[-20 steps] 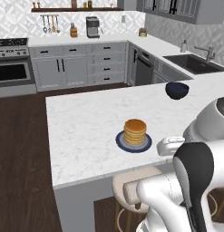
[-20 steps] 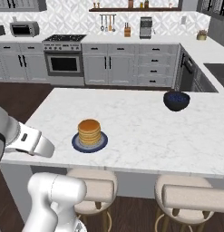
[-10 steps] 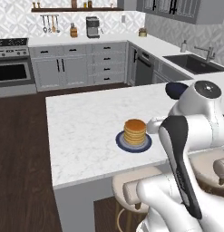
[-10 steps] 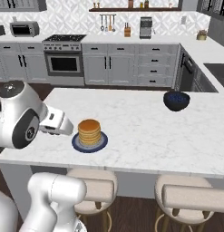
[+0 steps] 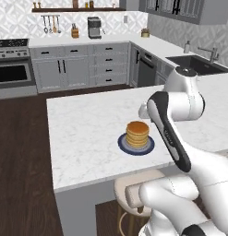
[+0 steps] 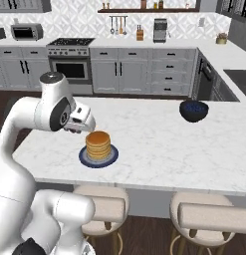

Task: Take the strawberry from the fridge and place it on top of the pancake, located on the dining counter.

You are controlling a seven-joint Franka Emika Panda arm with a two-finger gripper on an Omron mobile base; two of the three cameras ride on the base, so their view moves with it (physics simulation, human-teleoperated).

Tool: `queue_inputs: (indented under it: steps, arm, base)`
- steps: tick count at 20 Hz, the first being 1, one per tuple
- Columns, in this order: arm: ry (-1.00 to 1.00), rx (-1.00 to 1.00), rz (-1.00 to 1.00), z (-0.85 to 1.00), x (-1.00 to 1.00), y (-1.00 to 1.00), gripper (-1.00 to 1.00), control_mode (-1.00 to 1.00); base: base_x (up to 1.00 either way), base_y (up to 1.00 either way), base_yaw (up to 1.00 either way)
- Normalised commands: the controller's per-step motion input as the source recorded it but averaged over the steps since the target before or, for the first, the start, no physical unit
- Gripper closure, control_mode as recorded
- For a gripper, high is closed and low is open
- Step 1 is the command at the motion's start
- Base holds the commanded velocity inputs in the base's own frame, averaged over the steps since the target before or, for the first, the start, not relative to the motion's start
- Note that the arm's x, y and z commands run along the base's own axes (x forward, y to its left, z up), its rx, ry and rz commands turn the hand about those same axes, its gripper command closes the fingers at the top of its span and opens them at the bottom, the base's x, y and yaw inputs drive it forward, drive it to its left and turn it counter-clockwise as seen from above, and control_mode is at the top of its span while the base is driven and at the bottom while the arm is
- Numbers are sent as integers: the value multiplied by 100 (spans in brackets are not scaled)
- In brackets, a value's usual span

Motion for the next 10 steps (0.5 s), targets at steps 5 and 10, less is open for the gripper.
queue_inputs:
  steps: [5,10]
  arm:
    - [4,-2,0,-36,98,-1,100,-100]
    - [-7,0,0,-56,68,-38,100,-100]
  base:
    - [0,0,0]
    - [0,0,0]
